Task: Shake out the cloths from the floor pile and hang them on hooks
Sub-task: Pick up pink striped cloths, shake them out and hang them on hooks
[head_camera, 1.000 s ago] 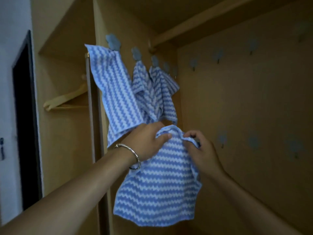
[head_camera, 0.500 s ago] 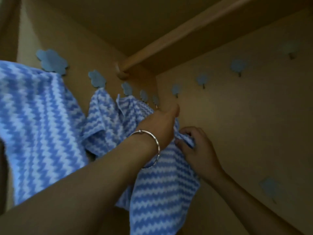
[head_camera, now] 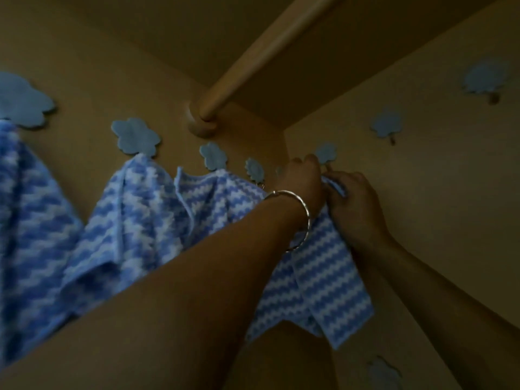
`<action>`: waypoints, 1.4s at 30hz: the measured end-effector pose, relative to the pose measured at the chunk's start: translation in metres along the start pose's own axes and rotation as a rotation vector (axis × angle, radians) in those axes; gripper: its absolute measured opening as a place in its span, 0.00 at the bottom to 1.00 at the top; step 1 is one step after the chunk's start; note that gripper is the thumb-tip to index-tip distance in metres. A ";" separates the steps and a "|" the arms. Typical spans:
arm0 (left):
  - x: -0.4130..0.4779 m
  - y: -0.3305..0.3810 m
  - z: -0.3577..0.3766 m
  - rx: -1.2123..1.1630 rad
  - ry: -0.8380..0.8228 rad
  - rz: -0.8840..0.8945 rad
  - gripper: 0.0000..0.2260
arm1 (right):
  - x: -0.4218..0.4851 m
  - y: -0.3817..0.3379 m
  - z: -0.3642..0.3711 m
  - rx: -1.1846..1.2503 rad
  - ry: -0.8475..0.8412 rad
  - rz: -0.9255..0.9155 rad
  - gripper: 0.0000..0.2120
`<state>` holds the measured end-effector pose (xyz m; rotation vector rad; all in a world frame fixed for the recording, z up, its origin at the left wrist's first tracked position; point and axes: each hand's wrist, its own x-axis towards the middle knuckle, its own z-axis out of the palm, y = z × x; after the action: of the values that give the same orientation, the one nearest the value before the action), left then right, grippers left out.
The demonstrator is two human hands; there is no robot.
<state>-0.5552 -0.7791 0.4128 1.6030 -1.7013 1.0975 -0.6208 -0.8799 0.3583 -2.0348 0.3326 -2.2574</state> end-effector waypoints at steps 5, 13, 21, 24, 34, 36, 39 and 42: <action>-0.011 -0.034 -0.002 0.182 -0.037 -0.053 0.15 | 0.005 0.008 0.021 0.020 -0.099 0.041 0.13; -0.028 -0.049 -0.029 0.296 0.074 -0.207 0.12 | 0.002 -0.031 0.053 0.118 -0.136 0.083 0.16; -0.035 -0.047 -0.026 0.717 -0.024 -0.025 0.15 | -0.006 -0.033 0.071 0.307 -0.229 0.130 0.13; -0.036 -0.046 -0.013 0.829 -0.019 -0.056 0.15 | -0.009 -0.034 0.068 0.392 -0.270 0.162 0.14; -0.056 -0.041 0.008 0.997 -0.096 -0.001 0.20 | -0.029 -0.033 0.071 0.545 -0.307 0.304 0.16; -0.059 -0.038 0.005 0.992 -0.119 -0.002 0.19 | -0.035 -0.035 0.067 0.567 -0.292 0.322 0.16; -0.066 -0.034 0.001 0.982 -0.135 0.004 0.19 | -0.046 -0.038 0.061 0.564 -0.309 0.344 0.14; -0.079 -0.026 0.006 0.992 -0.157 0.068 0.20 | -0.065 -0.037 0.059 0.573 -0.314 0.352 0.16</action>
<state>-0.5177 -0.7413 0.3488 2.2341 -1.3479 2.0970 -0.5521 -0.8368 0.3085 -1.8030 0.0070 -1.5625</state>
